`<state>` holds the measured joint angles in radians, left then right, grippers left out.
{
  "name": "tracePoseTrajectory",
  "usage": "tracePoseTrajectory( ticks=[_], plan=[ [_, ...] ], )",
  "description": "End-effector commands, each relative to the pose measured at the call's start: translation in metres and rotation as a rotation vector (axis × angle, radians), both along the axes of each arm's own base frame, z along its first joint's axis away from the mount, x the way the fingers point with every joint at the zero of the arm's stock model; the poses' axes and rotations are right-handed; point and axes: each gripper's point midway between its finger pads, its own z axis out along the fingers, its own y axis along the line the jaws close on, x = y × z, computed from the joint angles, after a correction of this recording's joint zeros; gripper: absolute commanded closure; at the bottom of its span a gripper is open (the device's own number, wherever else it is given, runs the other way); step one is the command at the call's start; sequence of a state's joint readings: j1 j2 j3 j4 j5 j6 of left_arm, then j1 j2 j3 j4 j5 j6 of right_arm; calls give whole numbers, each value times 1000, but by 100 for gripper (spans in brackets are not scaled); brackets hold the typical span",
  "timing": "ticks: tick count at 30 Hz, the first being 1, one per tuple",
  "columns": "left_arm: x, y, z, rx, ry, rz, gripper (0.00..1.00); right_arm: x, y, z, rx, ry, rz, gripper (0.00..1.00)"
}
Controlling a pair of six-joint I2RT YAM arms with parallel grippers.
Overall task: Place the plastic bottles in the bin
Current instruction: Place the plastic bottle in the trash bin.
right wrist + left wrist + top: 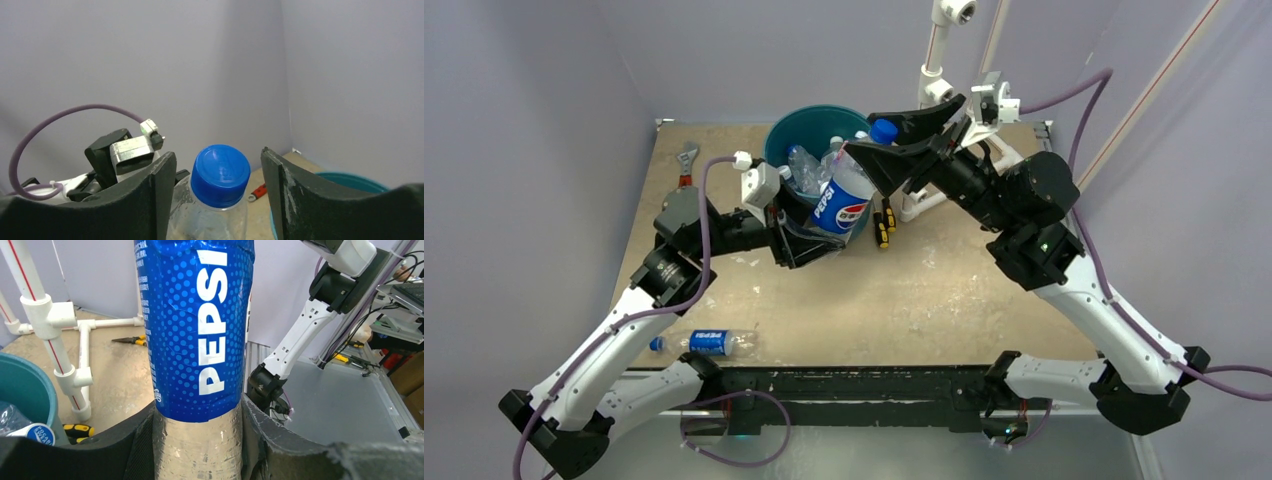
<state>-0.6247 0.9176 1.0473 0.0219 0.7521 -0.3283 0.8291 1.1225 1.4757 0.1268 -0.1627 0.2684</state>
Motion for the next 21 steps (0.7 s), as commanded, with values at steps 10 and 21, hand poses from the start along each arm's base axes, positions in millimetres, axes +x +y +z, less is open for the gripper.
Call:
tracePoseTrajectory(
  ticks=[10,21],
  plan=[
    [7,15,11,36,-102,109,87,-27,-8,28,55,-4,115,54],
    [15,18,9,53,-135,156,88,-44,10,28,18,54,284,66]
  ],
)
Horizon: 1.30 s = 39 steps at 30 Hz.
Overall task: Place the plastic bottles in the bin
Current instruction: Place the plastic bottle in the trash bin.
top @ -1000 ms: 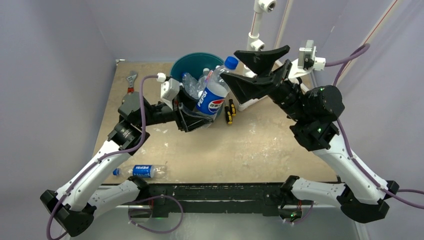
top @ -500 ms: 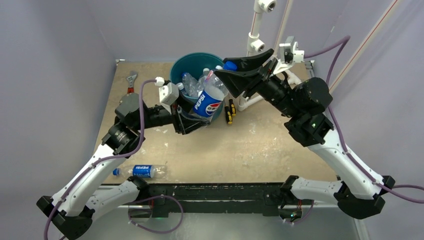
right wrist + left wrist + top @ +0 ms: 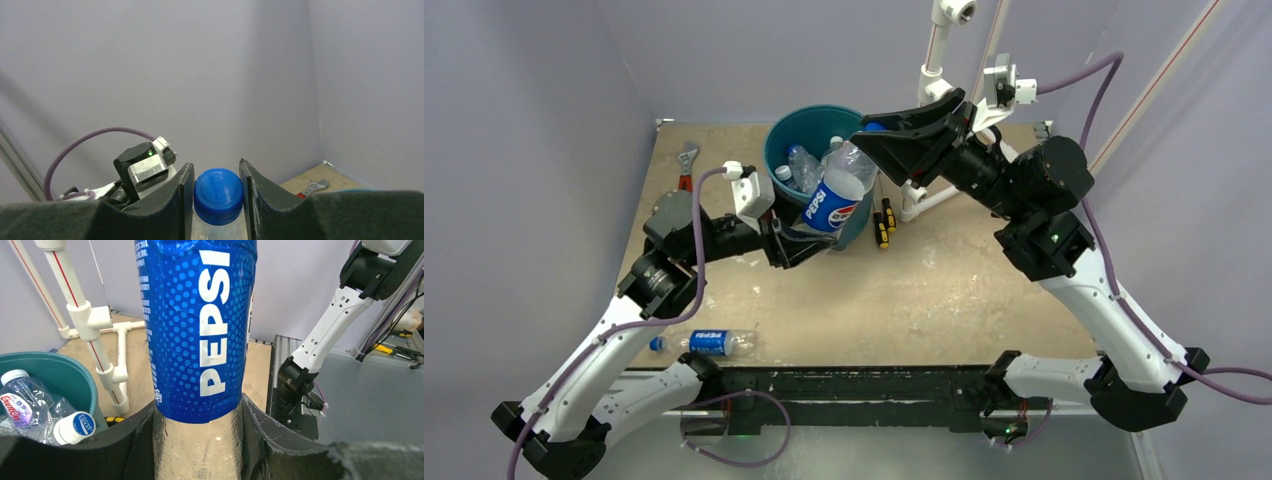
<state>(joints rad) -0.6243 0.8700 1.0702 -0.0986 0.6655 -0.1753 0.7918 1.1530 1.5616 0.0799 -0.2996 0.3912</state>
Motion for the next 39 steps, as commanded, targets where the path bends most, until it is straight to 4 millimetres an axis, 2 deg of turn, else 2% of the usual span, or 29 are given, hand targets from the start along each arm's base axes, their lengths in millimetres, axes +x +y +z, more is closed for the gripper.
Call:
tracePoseTrajectory(
  ticks=[1,5,10,11,12,14,16,25,29,32,37,38,39],
  plan=[
    [9,4,11,-3,-40,52,89,-28,7,13,2,15,148,66],
    [8,4,14,-16,-65,51,90,-27,13,8,-14,43,175,74],
    [8,5,19,-33,-95,56,92,-26,18,7,-22,64,201,95],
    [8,6,19,-34,-99,61,93,-28,20,7,-28,62,213,94],
    [8,6,20,-36,-104,63,93,-28,22,6,-38,61,224,87],
    [7,8,21,-39,-112,69,94,-26,23,7,-38,65,220,64],
    [7,9,22,-42,-118,75,95,-22,23,2,-50,83,202,50],
    [7,10,23,-48,-123,78,98,-14,20,-2,-50,101,164,47],
    [4,12,28,-63,-141,76,100,-6,20,-7,-58,134,137,35],
    [-2,14,38,-96,-183,69,100,-2,19,-9,-57,140,130,33],
    [-4,15,39,-103,-193,66,100,-1,20,-11,-60,150,145,44],
    [-4,15,39,-105,-195,68,100,0,21,-12,-62,154,152,51],
    [-4,16,39,-106,-197,70,100,0,22,-13,-62,156,160,63]
  ],
)
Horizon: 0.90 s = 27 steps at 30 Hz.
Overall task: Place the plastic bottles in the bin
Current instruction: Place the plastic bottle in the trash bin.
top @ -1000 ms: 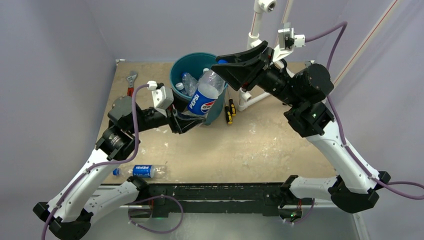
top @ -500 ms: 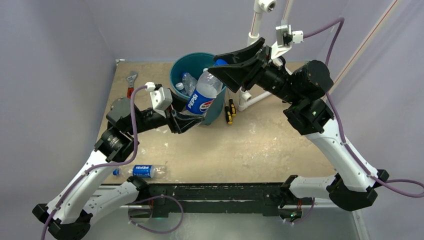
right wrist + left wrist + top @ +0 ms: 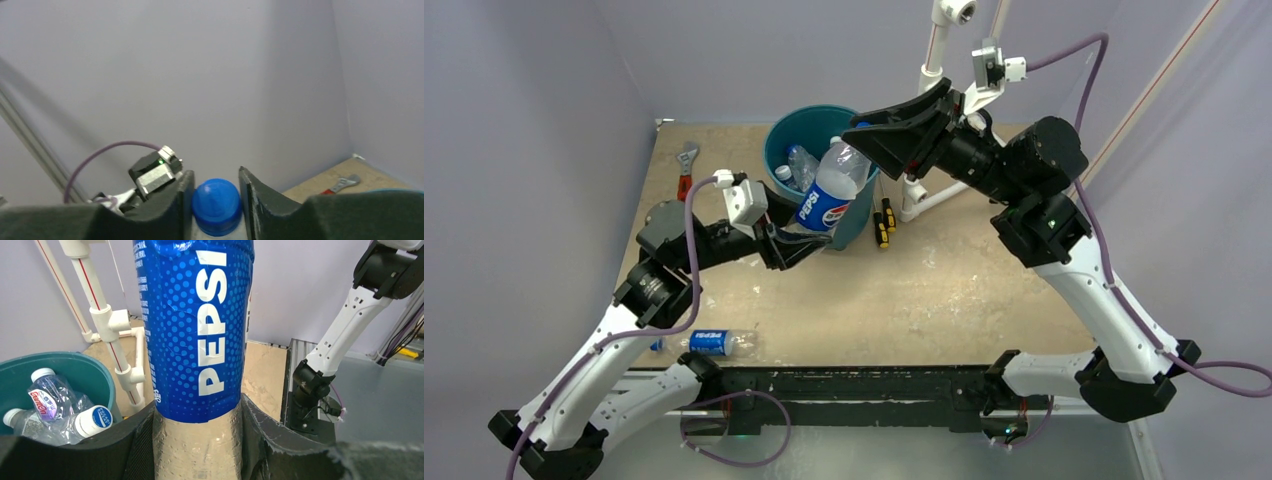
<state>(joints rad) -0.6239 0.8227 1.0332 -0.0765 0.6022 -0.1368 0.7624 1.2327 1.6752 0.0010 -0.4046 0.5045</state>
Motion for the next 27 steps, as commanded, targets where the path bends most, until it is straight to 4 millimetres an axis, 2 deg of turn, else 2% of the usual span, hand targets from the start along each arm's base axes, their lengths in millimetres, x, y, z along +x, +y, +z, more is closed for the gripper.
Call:
tracePoseTrajectory(
  ticks=[1,3,4,5,7,10,11,15,19,21,24,27],
  plan=[
    [-8,7,38,-90,-146,6,100,0,9,-16,-43,63,60,71],
    [-6,7,38,-94,-151,15,100,0,11,-18,-50,69,75,87],
    [-5,8,38,-95,-152,21,100,0,12,-18,-53,70,79,99],
    [-5,8,39,-96,-150,26,98,1,12,-18,-53,70,76,100],
    [-1,11,40,-101,-143,51,70,2,10,-17,-46,60,58,100],
    [11,23,45,-144,-100,164,20,4,-2,-3,4,6,-5,100],
    [16,30,47,-167,-89,217,13,6,-9,5,35,-18,-42,100],
    [29,71,67,-299,-96,443,6,10,-45,38,233,-149,-212,100],
    [29,102,82,-390,-115,576,3,30,-50,51,285,-218,-322,100],
    [30,117,85,-428,-106,643,2,42,-52,54,320,-253,-381,100],
    [34,141,81,-486,-77,758,1,68,-55,46,369,-287,-503,100],
    [35,159,67,-509,-51,841,1,100,-42,31,336,-308,-591,100]
  ],
)
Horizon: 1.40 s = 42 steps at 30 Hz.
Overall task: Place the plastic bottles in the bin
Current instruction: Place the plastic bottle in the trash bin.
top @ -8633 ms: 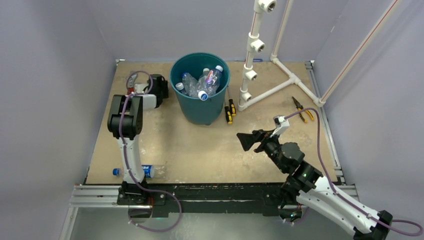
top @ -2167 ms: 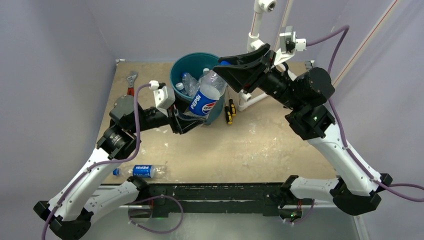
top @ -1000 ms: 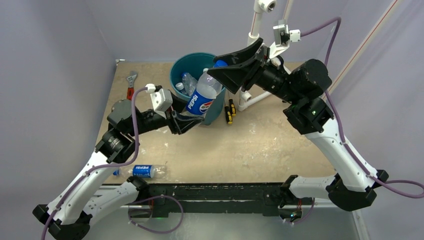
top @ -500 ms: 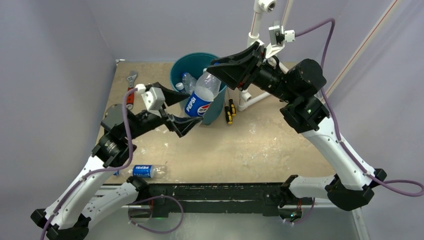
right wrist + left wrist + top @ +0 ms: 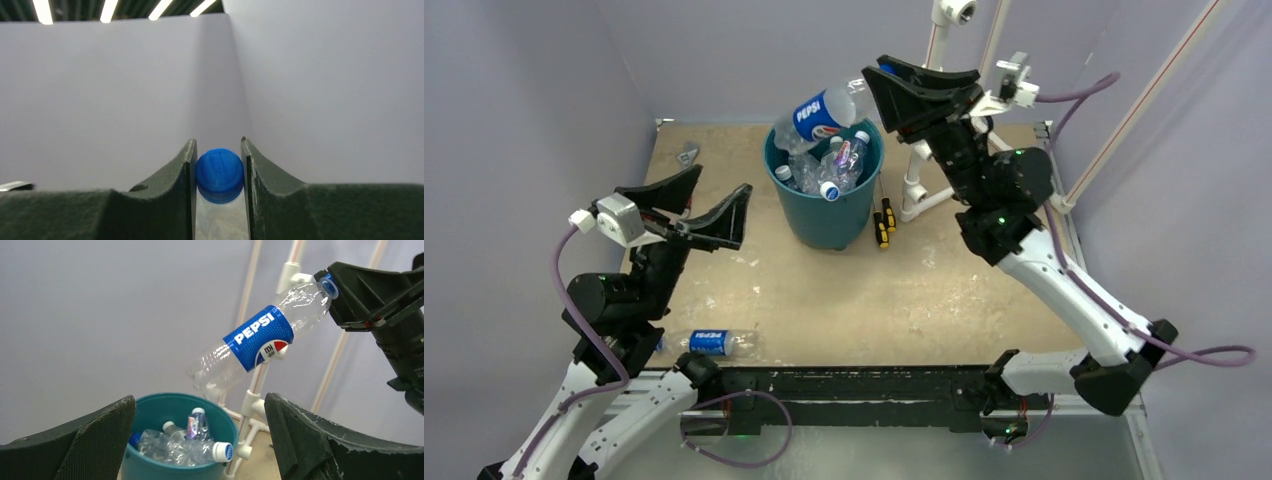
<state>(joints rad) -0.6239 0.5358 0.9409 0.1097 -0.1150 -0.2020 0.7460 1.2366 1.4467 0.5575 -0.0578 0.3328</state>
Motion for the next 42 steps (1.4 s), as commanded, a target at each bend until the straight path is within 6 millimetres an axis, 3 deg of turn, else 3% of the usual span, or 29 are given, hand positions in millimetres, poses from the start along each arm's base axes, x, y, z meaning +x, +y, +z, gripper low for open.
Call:
tracePoseTrajectory(
  ticks=[1,9,16,24,33,34,38,42],
  plan=[
    [13,35,-21,-106,79,174,1,46,0,-4,49,-69,-218,100],
    [15,43,-63,-111,178,210,1,95,28,-42,-42,-101,-358,100],
    [19,45,-85,-101,215,235,2,126,50,-105,-166,-94,-489,100],
    [27,41,-102,-67,258,245,2,131,75,-165,-320,-83,-525,100],
    [27,41,-103,-68,260,244,2,126,99,-210,-425,-16,-439,100],
    [27,41,-110,-49,282,248,2,129,101,-214,-440,3,-436,100],
    [28,40,-114,-45,297,248,2,138,104,-231,-503,78,-442,100],
    [28,40,-116,-43,304,246,2,138,92,-239,-509,144,-469,98]
  ],
)
